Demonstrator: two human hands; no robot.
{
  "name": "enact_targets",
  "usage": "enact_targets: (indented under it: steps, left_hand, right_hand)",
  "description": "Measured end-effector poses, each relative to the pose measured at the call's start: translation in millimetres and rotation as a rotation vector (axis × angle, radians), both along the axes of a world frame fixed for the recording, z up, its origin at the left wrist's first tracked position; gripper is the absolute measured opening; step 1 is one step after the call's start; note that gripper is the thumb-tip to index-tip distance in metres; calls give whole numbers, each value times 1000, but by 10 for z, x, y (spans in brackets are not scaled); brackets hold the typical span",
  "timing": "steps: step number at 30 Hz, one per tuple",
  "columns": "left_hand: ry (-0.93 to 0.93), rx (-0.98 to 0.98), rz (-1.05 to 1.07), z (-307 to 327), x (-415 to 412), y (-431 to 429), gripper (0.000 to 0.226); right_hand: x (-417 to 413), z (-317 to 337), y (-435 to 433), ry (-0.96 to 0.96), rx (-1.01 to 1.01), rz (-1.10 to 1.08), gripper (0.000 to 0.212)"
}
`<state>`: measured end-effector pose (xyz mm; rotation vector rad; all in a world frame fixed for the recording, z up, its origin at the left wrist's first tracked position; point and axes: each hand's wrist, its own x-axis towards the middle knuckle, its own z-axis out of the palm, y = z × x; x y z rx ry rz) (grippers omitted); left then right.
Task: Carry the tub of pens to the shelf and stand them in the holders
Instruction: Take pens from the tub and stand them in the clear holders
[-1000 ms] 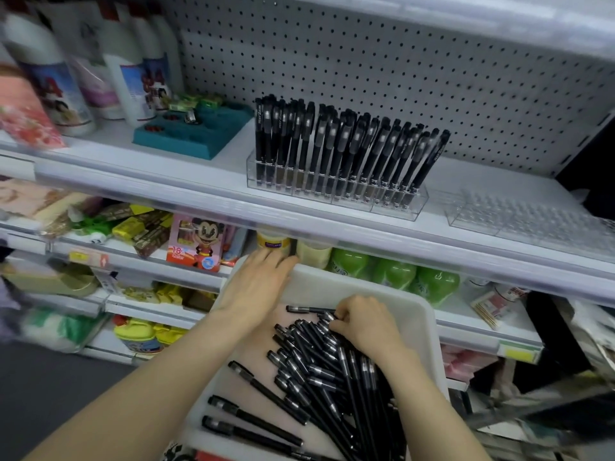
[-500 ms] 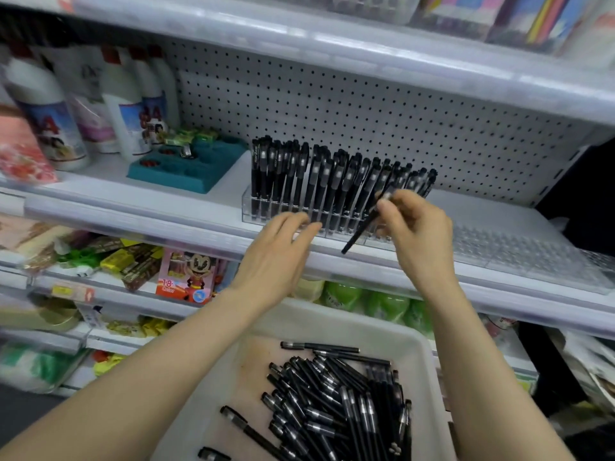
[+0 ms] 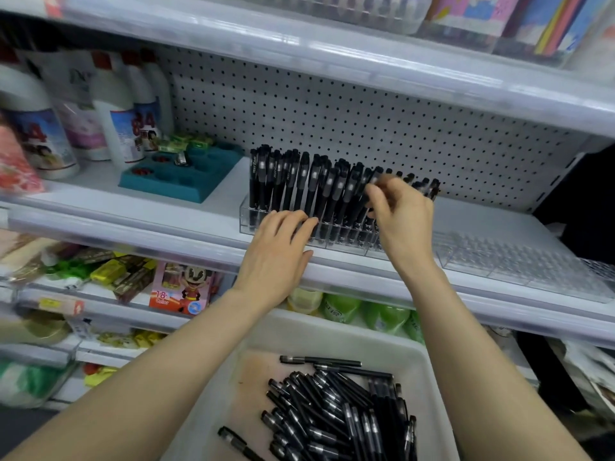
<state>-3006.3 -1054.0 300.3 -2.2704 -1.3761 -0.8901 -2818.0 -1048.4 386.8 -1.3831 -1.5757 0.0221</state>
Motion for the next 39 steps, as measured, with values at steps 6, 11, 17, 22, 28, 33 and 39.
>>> enact_targets:
  steps: [6, 11, 17, 22, 28, 33, 39]
  left_hand:
    - [-12, -6, -4, -21, 2, 16, 53]
    - [-13, -2, -2, -32, 10, 10, 54]
    - [-25, -30, -32, 2, -12, -37, 56]
    - [-27, -90, -74, -116, -43, -260, 47]
    - [-21, -180, -87, -537, -77, -716, 38]
    - [81, -280, -11, -818, -138, -806, 51]
    - [68, -322, 26, -905, -143, -743, 61]
  right_hand:
    - [-32, -9, 71, -85, -68, -49, 23]
    - [-94, -77, 85, -141, -197, -34, 24]
    - [-104, -152, -33, -114, -205, -52, 17]
    - [-47, -281, -304, -33, -158, -52, 28]
    - [8, -883, -844, -70, -277, 48, 6]
    - [29, -1432, -1077, -210, -522, 135, 10]
    - [-91, -1615, -1155, -690, -585, 193, 27]
